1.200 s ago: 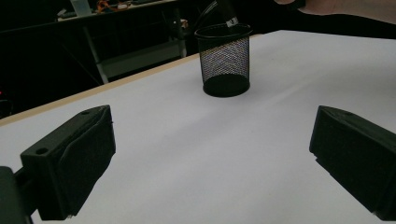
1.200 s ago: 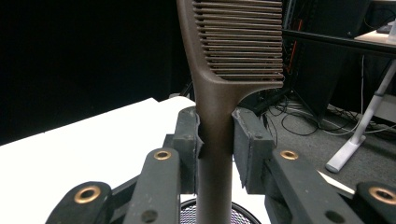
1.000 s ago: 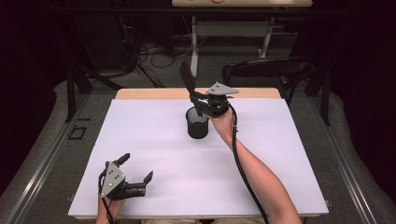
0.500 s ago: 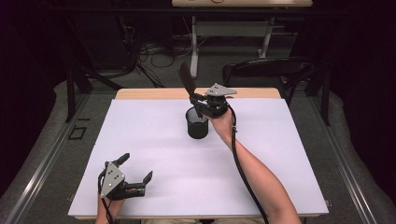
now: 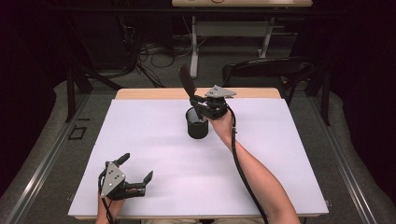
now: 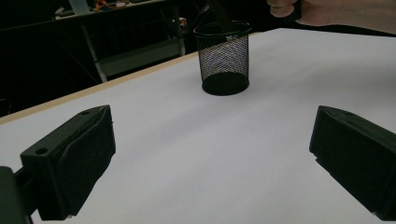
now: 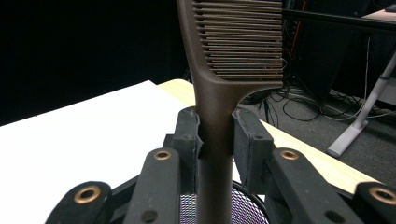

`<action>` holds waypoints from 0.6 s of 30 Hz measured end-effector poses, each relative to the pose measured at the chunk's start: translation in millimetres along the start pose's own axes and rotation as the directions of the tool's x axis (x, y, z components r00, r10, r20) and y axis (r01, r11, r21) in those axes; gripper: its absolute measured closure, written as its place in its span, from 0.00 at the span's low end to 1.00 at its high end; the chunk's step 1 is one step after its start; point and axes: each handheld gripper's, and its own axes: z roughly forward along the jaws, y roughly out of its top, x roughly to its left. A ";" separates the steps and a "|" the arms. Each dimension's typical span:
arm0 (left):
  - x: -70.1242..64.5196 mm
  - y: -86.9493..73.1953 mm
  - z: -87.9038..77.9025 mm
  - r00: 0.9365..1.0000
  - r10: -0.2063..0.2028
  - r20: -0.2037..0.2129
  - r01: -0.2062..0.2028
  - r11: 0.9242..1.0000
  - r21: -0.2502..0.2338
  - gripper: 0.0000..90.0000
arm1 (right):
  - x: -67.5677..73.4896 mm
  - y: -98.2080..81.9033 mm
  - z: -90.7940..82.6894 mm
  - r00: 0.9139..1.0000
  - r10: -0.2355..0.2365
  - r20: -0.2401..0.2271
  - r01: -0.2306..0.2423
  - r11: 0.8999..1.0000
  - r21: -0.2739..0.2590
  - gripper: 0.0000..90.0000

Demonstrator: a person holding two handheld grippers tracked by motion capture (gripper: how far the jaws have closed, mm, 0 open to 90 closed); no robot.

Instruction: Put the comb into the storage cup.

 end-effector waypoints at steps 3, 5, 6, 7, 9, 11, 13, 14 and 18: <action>-0.2 0.2 -0.1 1.000 0.003 0.002 -0.003 1.000 -0.001 0.00 | 0.1 -1.2 1.1 1.000 0.000 0.001 0.000 1.000 0.004 0.81; -0.4 0.4 -0.1 1.000 0.004 0.000 -0.004 1.000 -0.002 0.00 | 0.4 -2.1 1.6 1.000 0.003 0.000 -0.003 1.000 0.006 0.81; -0.3 0.4 0.0 1.000 0.004 0.001 -0.004 1.000 -0.001 0.00 | 0.7 -2.7 1.8 1.000 0.003 0.000 -0.003 1.000 0.010 0.81; -0.4 0.3 0.3 1.000 0.002 0.002 -0.002 1.000 0.000 0.00 | 0.9 -3.4 2.0 1.000 0.003 0.000 -0.003 1.000 0.010 0.81; -0.2 0.1 0.7 1.000 0.002 0.003 -0.002 1.000 0.001 0.00 | 1.1 -4.4 2.1 1.000 0.004 -0.001 -0.004 1.000 0.014 0.81; -0.1 0.2 0.8 1.000 0.003 0.002 -0.003 1.000 0.000 0.00 | 0.6 -5.8 2.6 1.000 0.006 -0.001 -0.006 1.000 0.014 0.81; 0.0 0.2 0.7 1.000 0.003 0.001 -0.003 1.000 0.000 0.00 | 0.2 -7.6 2.8 1.000 0.008 -0.002 -0.008 1.000 0.020 0.81; 0.1 0.1 0.8 1.000 0.003 0.001 -0.003 1.000 0.001 0.00 | 0.1 -8.4 2.9 1.000 0.006 -0.001 -0.006 1.000 0.023 0.81; -0.1 0.4 1.1 1.000 0.005 0.002 -0.005 1.000 0.001 0.00 | -0.5 -10.7 3.0 1.000 0.010 0.000 -0.010 1.000 0.027 0.81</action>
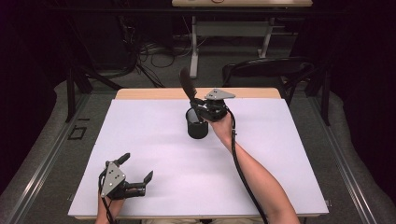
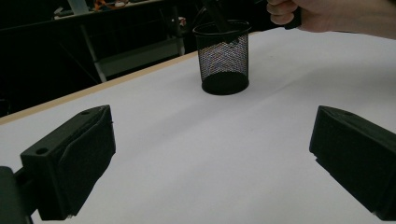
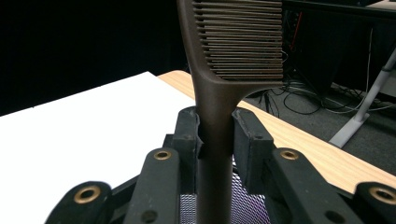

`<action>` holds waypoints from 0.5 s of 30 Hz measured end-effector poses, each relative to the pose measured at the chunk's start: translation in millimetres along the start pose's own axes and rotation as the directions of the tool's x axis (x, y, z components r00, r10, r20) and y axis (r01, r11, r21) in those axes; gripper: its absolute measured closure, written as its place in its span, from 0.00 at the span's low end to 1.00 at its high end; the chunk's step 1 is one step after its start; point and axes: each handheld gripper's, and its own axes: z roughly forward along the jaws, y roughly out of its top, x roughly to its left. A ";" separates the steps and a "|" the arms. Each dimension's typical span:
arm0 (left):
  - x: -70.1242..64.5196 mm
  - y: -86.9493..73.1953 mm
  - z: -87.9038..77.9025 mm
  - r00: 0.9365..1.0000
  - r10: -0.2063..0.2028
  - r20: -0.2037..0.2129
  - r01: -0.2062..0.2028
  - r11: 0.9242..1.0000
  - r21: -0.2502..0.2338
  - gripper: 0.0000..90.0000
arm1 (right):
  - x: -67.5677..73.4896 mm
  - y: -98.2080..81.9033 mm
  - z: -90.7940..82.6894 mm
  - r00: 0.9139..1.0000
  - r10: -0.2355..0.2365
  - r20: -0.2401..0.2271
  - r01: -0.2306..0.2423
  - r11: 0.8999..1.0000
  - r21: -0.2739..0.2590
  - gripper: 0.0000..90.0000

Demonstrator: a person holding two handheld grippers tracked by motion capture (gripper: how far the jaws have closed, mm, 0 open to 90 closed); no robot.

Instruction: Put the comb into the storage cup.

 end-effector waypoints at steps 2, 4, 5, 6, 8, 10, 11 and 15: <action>0.0 0.2 0.1 1.000 0.001 -0.001 -0.001 1.000 0.001 0.00 | -0.1 -0.5 0.3 1.000 -0.001 -0.001 0.001 1.000 0.003 0.81; -0.1 0.2 0.2 1.000 0.002 -0.001 -0.002 1.000 0.002 0.00 | 0.6 -0.7 0.7 1.000 -0.005 -0.001 0.005 1.000 0.004 0.81; -0.1 0.2 0.1 1.000 0.001 -0.001 -0.001 1.000 0.001 0.00 | 1.0 -0.9 1.0 1.000 -0.006 -0.002 0.006 1.000 0.004 0.81; 0.0 0.2 0.2 1.000 0.001 -0.002 -0.001 1.000 0.001 0.00 | 1.5 -1.2 1.3 1.000 -0.007 -0.003 0.007 1.000 0.007 0.81; 0.1 0.3 0.3 1.000 0.000 -0.004 0.000 1.000 0.000 0.00 | 2.0 -1.3 1.6 1.000 -0.007 -0.005 0.007 1.000 0.010 0.81; 0.0 0.4 0.8 1.000 0.002 -0.003 -0.002 1.000 0.000 0.00 | 2.5 -1.3 1.9 1.000 -0.009 -0.006 0.009 1.000 0.012 0.81; -0.1 0.4 1.0 1.000 0.002 -0.002 -0.002 1.000 0.001 0.00 | 2.7 -1.3 1.9 1.000 -0.010 -0.006 0.010 1.000 0.012 0.81; -0.1 0.0 1.0 1.000 0.002 -0.001 -0.002 1.000 0.003 0.00 | 2.8 -2.5 2.1 1.000 -0.006 -0.008 0.006 1.000 0.017 0.81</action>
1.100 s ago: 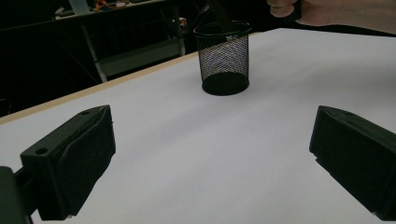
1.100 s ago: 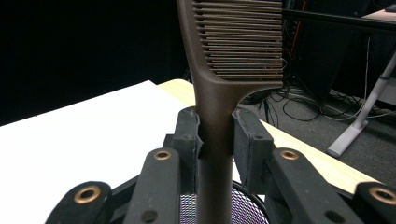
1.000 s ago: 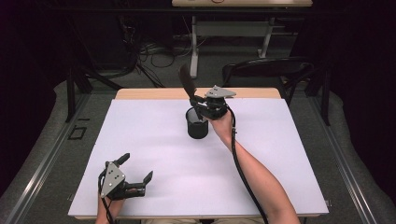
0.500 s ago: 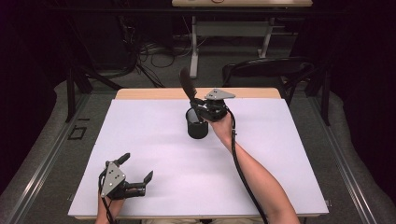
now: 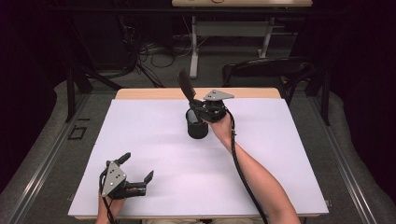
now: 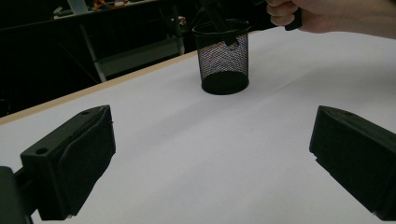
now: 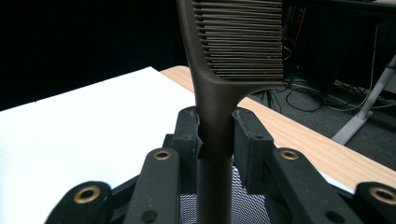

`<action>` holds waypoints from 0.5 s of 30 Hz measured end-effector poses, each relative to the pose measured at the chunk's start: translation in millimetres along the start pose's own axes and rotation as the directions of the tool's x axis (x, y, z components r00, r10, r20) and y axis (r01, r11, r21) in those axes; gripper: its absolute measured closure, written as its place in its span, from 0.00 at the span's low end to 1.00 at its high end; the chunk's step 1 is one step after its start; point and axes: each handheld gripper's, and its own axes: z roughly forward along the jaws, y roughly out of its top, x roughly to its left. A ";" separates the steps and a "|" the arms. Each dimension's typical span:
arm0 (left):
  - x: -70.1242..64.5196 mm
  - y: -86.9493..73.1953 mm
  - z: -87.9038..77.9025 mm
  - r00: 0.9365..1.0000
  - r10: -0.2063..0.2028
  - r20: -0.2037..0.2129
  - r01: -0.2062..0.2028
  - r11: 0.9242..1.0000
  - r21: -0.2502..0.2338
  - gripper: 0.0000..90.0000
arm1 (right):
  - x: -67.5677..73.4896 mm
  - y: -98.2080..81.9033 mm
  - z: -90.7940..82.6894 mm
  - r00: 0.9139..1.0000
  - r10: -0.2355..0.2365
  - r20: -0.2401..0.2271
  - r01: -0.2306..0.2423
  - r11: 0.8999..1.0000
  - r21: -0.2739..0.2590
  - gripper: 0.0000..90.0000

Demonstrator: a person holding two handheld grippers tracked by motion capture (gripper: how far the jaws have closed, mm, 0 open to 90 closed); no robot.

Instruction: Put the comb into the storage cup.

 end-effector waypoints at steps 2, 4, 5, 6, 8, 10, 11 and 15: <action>0.6 -0.5 -0.9 1.000 -0.005 -0.003 0.005 1.000 -0.002 0.00 | 0.3 -2.0 0.5 1.000 -0.002 -0.002 0.002 1.000 0.007 0.81; 1.3 -0.9 -2.2 1.000 -0.005 -0.007 0.005 1.000 -0.002 0.00 | 0.2 -4.8 0.6 1.000 -0.004 -0.002 0.004 1.000 0.013 0.81; 1.4 -1.0 -2.8 1.000 -0.006 -0.008 0.006 1.000 -0.002 0.00 | 0.2 -5.9 0.6 1.000 -0.002 -0.001 0.002 1.000 0.016 0.81; 1.6 -1.1 -3.2 1.000 -0.007 -0.009 0.007 1.000 -0.002 0.00 | -0.1 -6.7 0.6 1.000 0.000 -0.001 0.000 1.000 0.017 0.81; 1.4 -1.0 -3.5 1.000 -0.004 -0.011 0.004 1.000 -0.002 0.00 | -0.7 -7.8 0.7 1.000 0.004 -0.002 -0.003 1.000 0.018 0.81; 0.6 -1.0 -3.9 1.000 -0.005 -0.011 0.005 1.000 -0.002 0.00 | -0.4 -8.2 0.7 1.000 0.003 -0.003 -0.003 1.000 0.018 0.81; 0.6 -1.1 -4.3 1.000 -0.003 -0.010 0.003 1.000 0.000 0.00 | -0.2 -8.3 0.6 1.000 0.002 -0.002 -0.002 1.000 0.019 0.81; 1.2 -1.6 -5.0 1.000 -0.010 -0.015 0.010 1.000 -0.002 0.00 | 1.3 -8.1 -0.2 1.000 -0.002 -0.006 0.003 1.000 0.024 0.81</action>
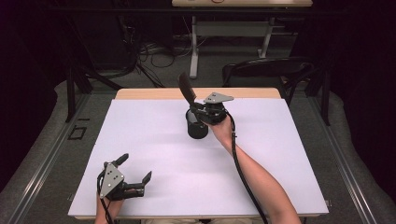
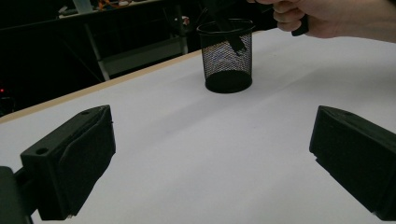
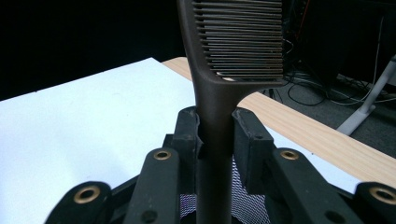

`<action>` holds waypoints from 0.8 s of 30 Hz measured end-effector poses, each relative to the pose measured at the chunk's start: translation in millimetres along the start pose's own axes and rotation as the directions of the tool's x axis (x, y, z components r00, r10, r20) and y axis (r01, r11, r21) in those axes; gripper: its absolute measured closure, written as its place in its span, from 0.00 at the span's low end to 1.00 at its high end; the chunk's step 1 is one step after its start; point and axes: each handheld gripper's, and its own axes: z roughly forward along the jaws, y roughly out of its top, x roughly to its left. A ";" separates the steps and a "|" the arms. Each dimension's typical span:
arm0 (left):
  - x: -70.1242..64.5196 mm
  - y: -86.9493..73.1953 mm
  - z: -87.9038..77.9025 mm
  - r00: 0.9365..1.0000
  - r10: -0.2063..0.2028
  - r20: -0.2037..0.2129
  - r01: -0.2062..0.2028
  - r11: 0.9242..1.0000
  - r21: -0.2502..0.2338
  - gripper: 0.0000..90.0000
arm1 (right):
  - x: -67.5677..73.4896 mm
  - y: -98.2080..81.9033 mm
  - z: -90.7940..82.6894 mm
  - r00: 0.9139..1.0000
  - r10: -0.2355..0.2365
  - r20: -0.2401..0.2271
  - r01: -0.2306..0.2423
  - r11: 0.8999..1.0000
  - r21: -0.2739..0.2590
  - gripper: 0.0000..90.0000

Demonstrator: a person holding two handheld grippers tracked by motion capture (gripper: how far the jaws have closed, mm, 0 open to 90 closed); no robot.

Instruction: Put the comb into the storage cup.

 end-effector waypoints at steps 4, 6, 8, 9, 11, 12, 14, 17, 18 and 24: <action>-0.4 0.3 0.6 1.000 0.004 0.004 -0.004 1.000 0.002 0.00 | 1.4 -0.1 -0.2 1.000 -0.004 -0.003 0.004 1.000 0.005 0.81; -0.7 0.4 1.3 1.000 0.004 0.006 -0.004 1.000 0.003 0.00 | 1.5 -0.4 -0.1 1.000 -0.005 0.001 0.005 1.000 0.012 0.81; -0.5 0.6 1.8 1.000 0.007 0.007 -0.007 1.000 0.003 0.00 | 1.1 -0.9 0.0 1.000 0.001 -0.001 -0.001 1.000 0.016 0.81; -0.6 0.6 2.0 1.000 0.006 0.008 -0.006 1.000 0.002 0.00 | 1.2 -1.1 0.1 1.000 -0.003 0.000 0.003 1.000 0.021 0.81; -0.9 0.7 2.6 1.000 0.006 0.010 -0.006 1.000 0.002 0.00 | 1.3 -1.8 0.3 1.000 -0.001 -0.001 0.001 1.000 0.025 0.81; -1.0 0.8 2.9 1.000 0.006 0.012 -0.006 1.000 0.001 0.00 | 1.4 -1.8 0.4 1.000 -0.005 -0.002 0.005 1.000 0.029 0.81; -1.1 1.1 3.2 1.000 0.008 0.013 -0.008 1.000 0.002 0.00 | 2.0 -1.8 0.6 1.000 -0.008 -0.002 0.008 0.999 0.033 0.81; -1.3 0.9 3.9 1.000 0.005 0.016 -0.005 1.000 0.001 0.00 | 2.3 -1.6 0.4 1.000 -0.015 -0.002 0.015 0.999 0.043 0.81; -1.3 0.9 3.9 1.000 0.006 0.016 -0.006 1.000 0.002 0.00 | 2.1 -1.5 0.3 1.000 -0.017 -0.003 0.017 0.999 0.045 0.81; -1.1 0.7 4.0 1.000 0.004 0.014 -0.004 1.000 0.002 0.00 | 0.5 -3.3 0.3 1.000 -0.012 -0.004 0.012 0.998 0.055 0.81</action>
